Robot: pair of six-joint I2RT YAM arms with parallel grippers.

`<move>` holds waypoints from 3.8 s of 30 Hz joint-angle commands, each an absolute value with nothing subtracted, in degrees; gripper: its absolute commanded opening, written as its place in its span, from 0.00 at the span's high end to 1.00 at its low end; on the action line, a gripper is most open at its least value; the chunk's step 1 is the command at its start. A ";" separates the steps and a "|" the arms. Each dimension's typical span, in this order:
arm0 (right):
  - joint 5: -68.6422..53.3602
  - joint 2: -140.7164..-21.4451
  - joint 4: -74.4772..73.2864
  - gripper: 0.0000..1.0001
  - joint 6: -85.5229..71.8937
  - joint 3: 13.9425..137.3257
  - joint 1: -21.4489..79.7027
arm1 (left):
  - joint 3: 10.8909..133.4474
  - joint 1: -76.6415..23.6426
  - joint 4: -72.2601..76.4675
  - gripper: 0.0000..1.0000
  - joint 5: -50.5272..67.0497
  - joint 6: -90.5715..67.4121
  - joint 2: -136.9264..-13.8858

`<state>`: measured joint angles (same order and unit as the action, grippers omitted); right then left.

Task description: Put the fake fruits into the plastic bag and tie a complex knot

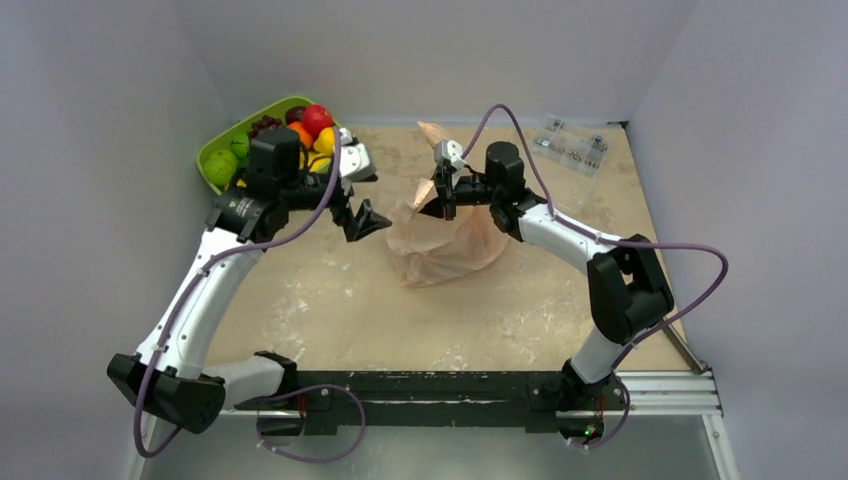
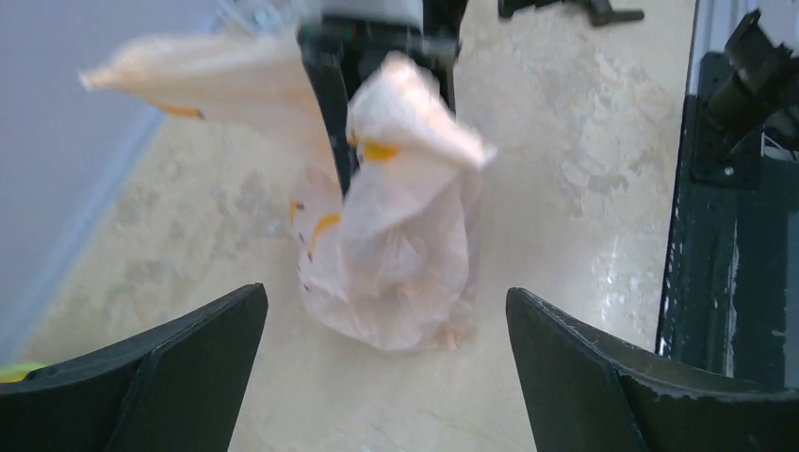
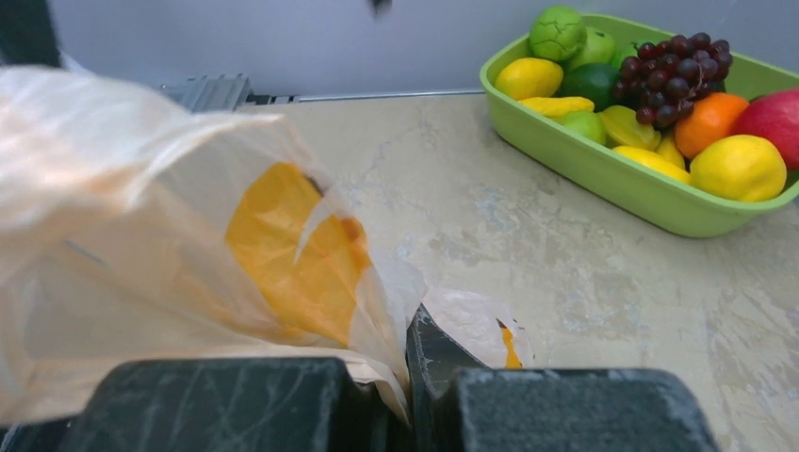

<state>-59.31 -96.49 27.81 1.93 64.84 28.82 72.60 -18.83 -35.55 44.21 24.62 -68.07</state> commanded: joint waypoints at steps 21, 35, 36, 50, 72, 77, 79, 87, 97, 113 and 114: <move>-61.44 -91.12 8.57 0.42 16.69 68.00 26.81 | 86.32 -28.83 -31.58 1.00 51.19 17.34 -81.05; -27.30 -77.91 43.35 0.08 -10.64 47.53 31.21 | 82.70 -28.71 -16.93 1.00 33.82 -8.27 -80.55; -25.10 -79.27 44.95 0.05 -11.03 47.92 32.14 | 82.70 -28.73 -16.54 1.00 33.70 -9.02 -80.63; -10.72 -98.07 57.23 0.68 -4.89 45.82 38.66 | 82.79 -28.02 -14.78 1.00 36.43 -15.10 -79.95; -31.36 -94.55 59.59 0.99 -9.44 44.38 37.81 | 70.98 -14.18 -29.66 0.41 47.65 30.56 -83.04; -32.32 -93.81 59.59 0.94 -13.68 44.91 37.41 | 67.50 -14.97 -18.50 0.78 53.38 22.68 -86.57; -32.18 -93.98 59.89 0.91 -16.20 44.96 36.92 | 65.92 -15.83 -17.02 0.90 55.24 21.19 -86.74; -30.11 -97.47 62.58 0.62 -27.65 45.80 35.81 | 60.38 -19.98 -8.27 1.00 55.49 13.43 -85.26; -26.48 -100.36 61.75 1.00 -28.08 46.86 35.56 | 57.76 -22.72 -7.04 1.00 54.19 13.18 -82.59; -31.26 -98.29 63.30 1.00 -27.84 46.21 33.97 | 56.28 -13.61 -12.84 0.38 52.47 12.30 -78.13; -30.93 -98.50 63.28 1.00 -28.25 46.36 33.96 | 55.96 -15.20 -9.82 0.37 51.64 11.18 -78.74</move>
